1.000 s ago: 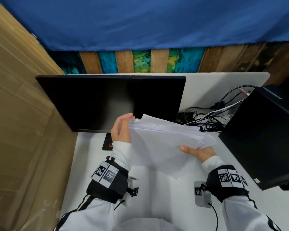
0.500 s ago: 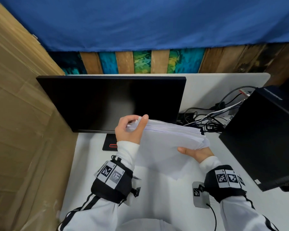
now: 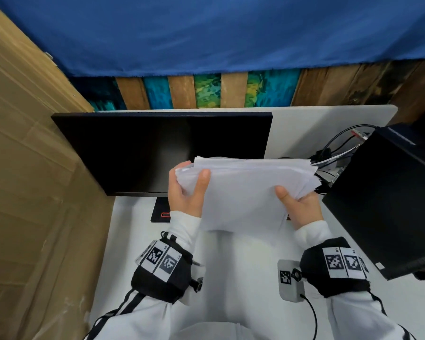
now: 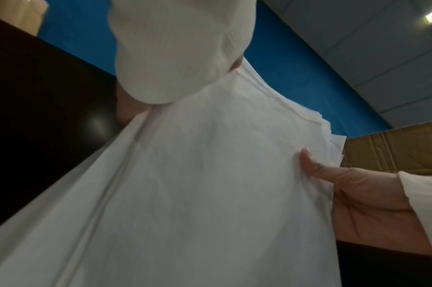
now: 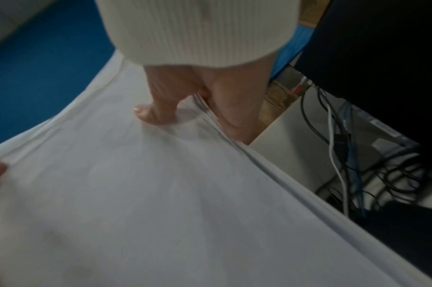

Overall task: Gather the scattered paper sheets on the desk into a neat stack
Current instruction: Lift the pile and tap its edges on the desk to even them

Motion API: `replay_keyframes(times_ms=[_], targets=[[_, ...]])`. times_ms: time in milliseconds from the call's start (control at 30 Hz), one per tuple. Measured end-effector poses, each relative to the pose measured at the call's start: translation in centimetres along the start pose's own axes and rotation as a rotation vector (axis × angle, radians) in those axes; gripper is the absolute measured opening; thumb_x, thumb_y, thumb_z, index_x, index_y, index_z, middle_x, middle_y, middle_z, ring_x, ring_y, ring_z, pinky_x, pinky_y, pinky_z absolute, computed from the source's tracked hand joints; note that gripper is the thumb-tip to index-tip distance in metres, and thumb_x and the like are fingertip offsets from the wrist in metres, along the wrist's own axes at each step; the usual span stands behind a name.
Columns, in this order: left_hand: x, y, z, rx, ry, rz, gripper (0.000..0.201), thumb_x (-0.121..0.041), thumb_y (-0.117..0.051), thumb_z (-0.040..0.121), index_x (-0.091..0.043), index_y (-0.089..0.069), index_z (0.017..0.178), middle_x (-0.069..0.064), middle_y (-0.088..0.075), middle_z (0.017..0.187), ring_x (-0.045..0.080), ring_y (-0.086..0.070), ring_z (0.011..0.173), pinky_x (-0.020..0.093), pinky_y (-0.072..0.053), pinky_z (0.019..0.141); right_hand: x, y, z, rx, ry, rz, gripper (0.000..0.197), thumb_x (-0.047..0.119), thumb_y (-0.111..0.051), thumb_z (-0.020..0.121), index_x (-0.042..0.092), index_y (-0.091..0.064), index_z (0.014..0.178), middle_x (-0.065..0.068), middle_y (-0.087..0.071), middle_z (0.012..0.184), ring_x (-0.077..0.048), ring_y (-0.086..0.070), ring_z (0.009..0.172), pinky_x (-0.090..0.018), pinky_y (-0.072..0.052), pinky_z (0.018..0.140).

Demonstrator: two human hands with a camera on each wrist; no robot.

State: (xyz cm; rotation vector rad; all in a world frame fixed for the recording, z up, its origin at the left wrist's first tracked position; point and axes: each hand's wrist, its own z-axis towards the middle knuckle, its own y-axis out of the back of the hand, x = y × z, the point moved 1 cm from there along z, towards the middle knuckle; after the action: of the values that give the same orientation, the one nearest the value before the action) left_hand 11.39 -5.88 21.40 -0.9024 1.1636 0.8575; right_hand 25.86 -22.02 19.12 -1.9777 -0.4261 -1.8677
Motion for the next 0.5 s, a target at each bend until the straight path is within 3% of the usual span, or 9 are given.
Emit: replay_keyframes(times_ms=[100,167,233,300,400,500], targets=[[1.1,0.3,-0.5,-0.05,0.113,0.013,0.058,-0.049,-0.064,0.063,-0.017,-0.055,0.11,-0.006,-0.06,0.098,0.006,-0.059,0.089,0.005,-0.046,0.072,-1.6,-0.1,-0.9,0.08,-0.098,-0.086,0.022,-0.003,-0.065,0.079,0.018,-0.06,0.085,0.016,-0.067,0.072,0.012,-0.064,0.059,-0.004,-0.051,0.065],[1.3,0.2,-0.6,-0.08,0.143,0.001,0.047,-0.037,-0.068,0.072,-0.015,-0.055,0.111,-0.013,-0.06,0.088,-0.004,-0.06,0.077,0.001,-0.046,0.067,-2.0,-0.5,-1.6,0.088,-0.153,-0.092,0.03,-0.002,-0.068,0.076,0.024,-0.054,0.072,0.01,-0.058,0.072,0.004,-0.059,0.06,0.004,-0.043,0.05],[1.4,0.2,-0.3,-0.104,0.128,0.018,0.038,-0.028,-0.068,0.079,-0.013,-0.056,0.111,-0.022,-0.062,0.075,-0.009,-0.058,0.074,0.009,-0.046,0.077,-1.9,-0.6,-1.8,0.091,-0.165,-0.068,0.038,-0.005,-0.069,0.075,0.028,-0.05,0.069,0.011,-0.059,0.065,0.001,-0.055,0.061,0.004,-0.04,0.044],[1.4,0.2,-0.2,-0.111,0.079,0.057,0.03,-0.023,-0.067,0.08,-0.013,-0.059,0.107,-0.028,-0.063,0.069,-0.004,-0.056,0.083,0.012,-0.041,0.088,-2.2,-0.6,-1.6,0.111,-0.156,-0.059,0.037,-0.005,-0.071,0.072,0.028,-0.056,0.073,0.015,-0.067,0.056,0.004,-0.063,0.056,0.001,-0.044,0.048],[1.2,0.0,-0.1,-0.11,0.002,0.088,0.011,-0.015,-0.064,0.082,-0.018,-0.062,0.093,-0.015,-0.064,0.085,-0.003,-0.055,0.087,-0.003,-0.038,0.079,-3.1,-0.3,-0.8,0.106,-0.16,-0.087,0.029,0.002,-0.076,0.069,0.024,-0.064,0.082,0.014,-0.071,0.068,0.009,-0.066,0.061,-0.005,-0.05,0.058],[1.5,0.2,0.6,-0.178,0.01,0.061,0.015,-0.013,-0.054,0.087,-0.008,-0.065,0.095,-0.018,-0.066,0.083,-0.011,-0.057,0.08,0.003,-0.04,0.074,-3.4,-0.3,-0.4,0.137,-0.155,-0.095,0.03,0.001,-0.075,0.069,0.017,-0.067,0.093,0.012,-0.073,0.074,0.007,-0.068,0.068,-0.007,-0.052,0.064]])
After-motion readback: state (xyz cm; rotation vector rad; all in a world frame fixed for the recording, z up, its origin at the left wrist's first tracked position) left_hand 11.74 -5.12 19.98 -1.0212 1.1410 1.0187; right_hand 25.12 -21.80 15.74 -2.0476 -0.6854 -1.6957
